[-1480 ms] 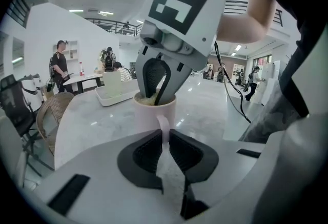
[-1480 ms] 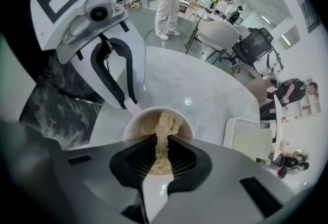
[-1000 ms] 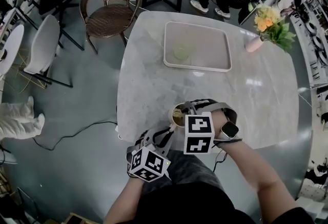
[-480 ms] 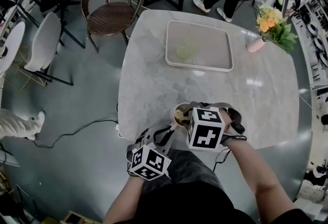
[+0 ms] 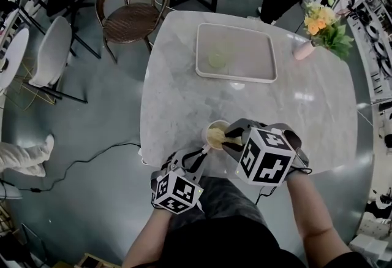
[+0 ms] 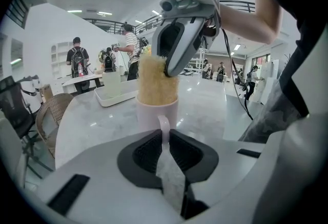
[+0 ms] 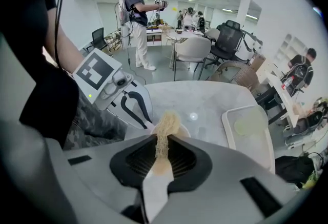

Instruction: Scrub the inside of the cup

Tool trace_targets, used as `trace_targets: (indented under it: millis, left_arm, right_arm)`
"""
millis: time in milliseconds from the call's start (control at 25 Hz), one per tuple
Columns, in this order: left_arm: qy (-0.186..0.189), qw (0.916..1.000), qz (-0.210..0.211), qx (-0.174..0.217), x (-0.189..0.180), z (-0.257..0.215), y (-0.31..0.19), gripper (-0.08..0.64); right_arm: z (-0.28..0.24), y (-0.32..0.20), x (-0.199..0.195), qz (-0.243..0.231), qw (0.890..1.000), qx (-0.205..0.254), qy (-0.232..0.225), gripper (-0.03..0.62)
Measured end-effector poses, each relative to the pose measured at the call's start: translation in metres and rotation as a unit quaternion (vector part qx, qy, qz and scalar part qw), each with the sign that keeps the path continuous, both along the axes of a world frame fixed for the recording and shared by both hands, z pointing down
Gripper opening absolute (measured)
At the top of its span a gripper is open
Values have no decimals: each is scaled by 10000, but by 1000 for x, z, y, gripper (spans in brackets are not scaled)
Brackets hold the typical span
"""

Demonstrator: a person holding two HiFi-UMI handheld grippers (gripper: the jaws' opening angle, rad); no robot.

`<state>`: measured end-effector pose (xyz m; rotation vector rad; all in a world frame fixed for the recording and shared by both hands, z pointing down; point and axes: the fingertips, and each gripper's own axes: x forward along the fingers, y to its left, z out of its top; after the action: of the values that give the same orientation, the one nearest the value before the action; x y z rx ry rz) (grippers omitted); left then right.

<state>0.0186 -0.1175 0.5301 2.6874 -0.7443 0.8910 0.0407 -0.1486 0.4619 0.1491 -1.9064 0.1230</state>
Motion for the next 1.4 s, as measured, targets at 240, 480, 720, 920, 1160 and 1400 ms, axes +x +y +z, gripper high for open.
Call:
trace_targets:
  millis: [240,480,720,920,1160,1400]
  left_arm:
    - [-28,9998,83,158,-4,-2,1,54]
    - [-103,9992,177,331,-18,-13,5,107]
    - [-8,9981,259,566,-45,-39,12,120]
    - [470,9964,657,271,-52,-72,33,118]
    - [1145,9912,668,24,-55,-108,47,117]
    - [1523,9846,446,738,-60,-157,38,14]
  right_arm:
    - [-31,-8,1,408,9964,430,-598,63]
    - [-41,-10,9,828,9884,842,-952,63]
    - [-52,-5,19,1362,9706,1260,-1532,63]
    - [-69,0,29,1907,9481,1430,-2107,63]
    - [-81,11,37,2265,9290,1708,-2376,63]
    - [-90,32,37,2458,9165,1798,-2593,63]
